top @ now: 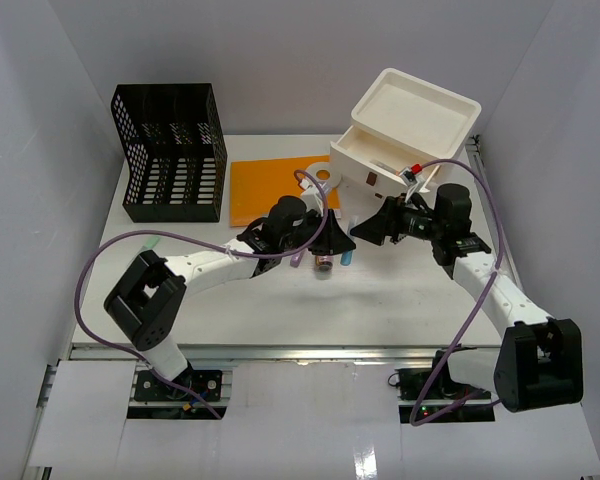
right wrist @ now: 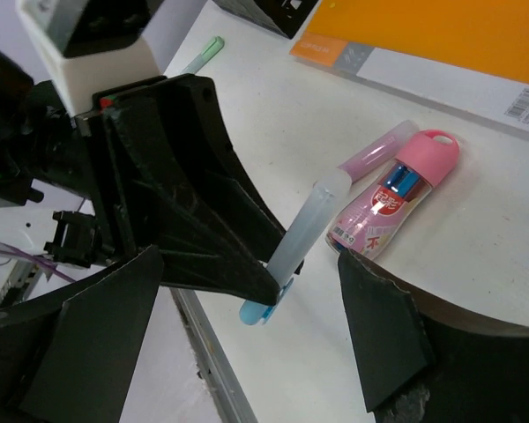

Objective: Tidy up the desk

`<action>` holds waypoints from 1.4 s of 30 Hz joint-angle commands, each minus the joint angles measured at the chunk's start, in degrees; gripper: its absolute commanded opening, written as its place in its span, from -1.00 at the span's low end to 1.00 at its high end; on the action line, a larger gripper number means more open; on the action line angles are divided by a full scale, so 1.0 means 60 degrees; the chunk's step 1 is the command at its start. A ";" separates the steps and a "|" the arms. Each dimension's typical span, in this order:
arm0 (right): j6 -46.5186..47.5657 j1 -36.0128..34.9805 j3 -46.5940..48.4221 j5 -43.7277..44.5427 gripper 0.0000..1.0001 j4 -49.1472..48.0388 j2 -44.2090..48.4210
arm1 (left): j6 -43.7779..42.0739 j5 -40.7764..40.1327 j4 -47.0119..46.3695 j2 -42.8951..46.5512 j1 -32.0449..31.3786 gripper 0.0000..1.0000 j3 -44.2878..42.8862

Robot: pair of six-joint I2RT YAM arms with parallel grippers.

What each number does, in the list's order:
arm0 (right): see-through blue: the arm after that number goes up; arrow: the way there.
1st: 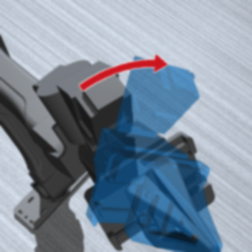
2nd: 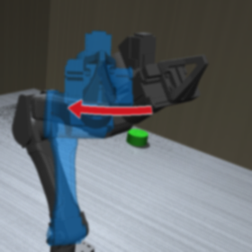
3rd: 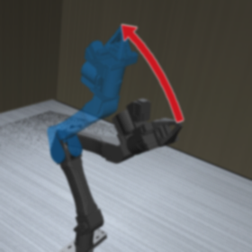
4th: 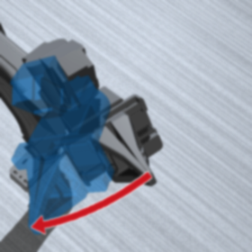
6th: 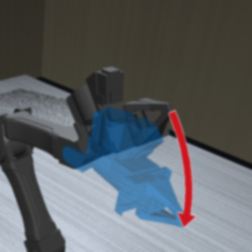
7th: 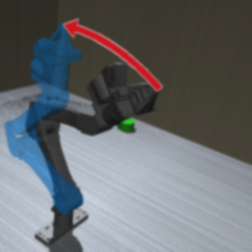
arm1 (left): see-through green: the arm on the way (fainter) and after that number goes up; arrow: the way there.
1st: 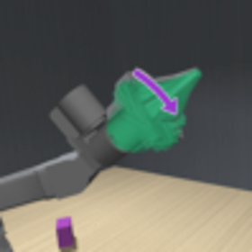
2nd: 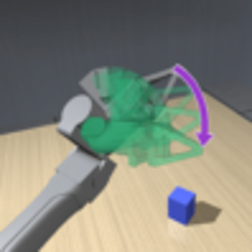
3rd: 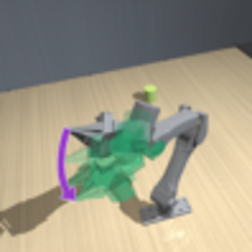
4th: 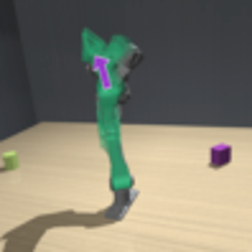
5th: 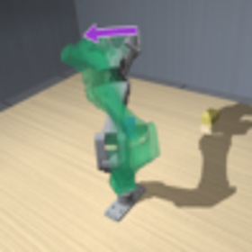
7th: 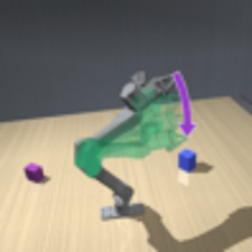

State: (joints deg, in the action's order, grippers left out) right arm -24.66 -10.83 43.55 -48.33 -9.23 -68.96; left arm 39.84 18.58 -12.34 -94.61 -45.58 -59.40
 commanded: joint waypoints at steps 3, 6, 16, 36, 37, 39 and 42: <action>-0.0155 -0.0157 0.0679 0.1228 0.51 -0.0074 -0.0429 | -0.0048 0.0346 -0.0476 -0.0095 -0.0166 -1.00 -0.0647; -0.0137 -0.0176 0.0717 0.1401 0.34 -0.0164 -0.0622 | -0.0033 0.0363 -0.0499 -0.0128 -0.0211 -1.00 -0.0647; -0.0091 -0.0347 0.1079 0.1160 -0.36 -0.0090 -0.1094 | -0.0062 0.0404 -0.0496 -0.0187 -0.0244 -0.95 -0.0760; 0.2942 -0.0378 0.4135 0.1602 -0.79 0.2439 -0.0842 | -0.1899 0.0921 -0.0537 0.2334 -0.0254 0.96 0.0458; 0.3156 -0.0378 0.4423 0.1948 -0.80 0.2541 -0.0841 | -0.2097 0.0822 -0.0266 0.2947 -0.0255 0.96 0.0777; 0.3732 -0.0367 0.5257 0.2724 -0.81 0.2748 -0.0915 | -0.2703 0.0256 0.0336 0.3732 -0.0244 0.96 0.1192; 0.4549 -0.0344 0.6314 0.3849 -0.82 0.2866 -0.1132 | -0.3348 -0.0761 0.1250 0.4983 -0.0235 0.96 0.1964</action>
State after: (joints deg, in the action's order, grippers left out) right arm -6.83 -13.10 72.25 -35.36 6.62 -75.32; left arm 27.97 21.32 -12.42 -74.89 -46.86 -52.81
